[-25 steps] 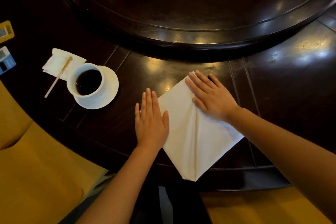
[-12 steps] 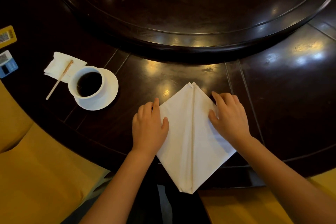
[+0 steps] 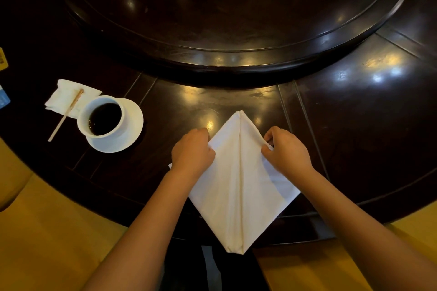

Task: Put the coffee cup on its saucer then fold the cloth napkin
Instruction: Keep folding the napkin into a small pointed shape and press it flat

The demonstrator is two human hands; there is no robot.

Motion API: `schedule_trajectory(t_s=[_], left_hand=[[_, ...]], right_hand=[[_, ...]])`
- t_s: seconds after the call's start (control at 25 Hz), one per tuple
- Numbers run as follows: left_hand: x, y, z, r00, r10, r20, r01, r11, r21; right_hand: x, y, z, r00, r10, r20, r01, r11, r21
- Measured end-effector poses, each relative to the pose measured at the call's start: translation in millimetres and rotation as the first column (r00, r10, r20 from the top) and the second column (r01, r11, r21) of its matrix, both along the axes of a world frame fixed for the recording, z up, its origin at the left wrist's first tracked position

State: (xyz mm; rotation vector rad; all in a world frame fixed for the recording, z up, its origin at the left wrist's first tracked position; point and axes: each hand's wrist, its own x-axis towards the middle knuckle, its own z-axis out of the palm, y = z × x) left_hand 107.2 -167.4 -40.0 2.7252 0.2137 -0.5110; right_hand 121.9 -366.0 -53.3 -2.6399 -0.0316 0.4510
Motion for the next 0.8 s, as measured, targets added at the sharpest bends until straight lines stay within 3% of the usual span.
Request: schedule_trajectory(t_s=[0.12, 0.24, 0.32, 0.4, 0.56, 0.68, 0.8], left_hand=[[5, 6, 3, 0.985, 0.093, -0.142, -0.123, 0.967, -0.222], [11, 15, 7, 0.985, 0.097, -0.145, -0.14, 0.935, -0.325], [18, 19, 16, 0.995, 0.1, -0.021, -0.101, 0.925, -0.367], [26, 20, 37, 0.963, 0.137, 0.23, -0.036, 0.917, -0.398], [37, 20, 92, 0.702, 0.06, 0.71, 0.224, 0.927, -0.3], [26, 21, 114, 0.549, -0.031, 0.835, 0.311, 0.935, -0.17], [-10, 34, 89, 0.592, -0.18, 0.785, 0.396, 0.914, -0.09]], right_hand=[[5, -5, 2, 0.987, -0.056, -0.148, 0.074, 0.99, 0.122], [13, -11, 9, 0.982, -0.068, -0.177, 0.109, 0.966, 0.234], [22, -13, 25, 0.991, -0.085, -0.1, 0.112, 0.944, 0.309], [34, -15, 51, 0.987, -0.142, 0.076, 0.103, 0.919, 0.382], [47, -22, 115, 0.837, -0.147, 0.527, -0.101, 0.905, 0.413], [26, -34, 145, 0.715, -0.003, 0.7, -0.265, 0.925, 0.274], [-14, -46, 123, 0.708, 0.255, 0.659, -0.416, 0.904, 0.098]])
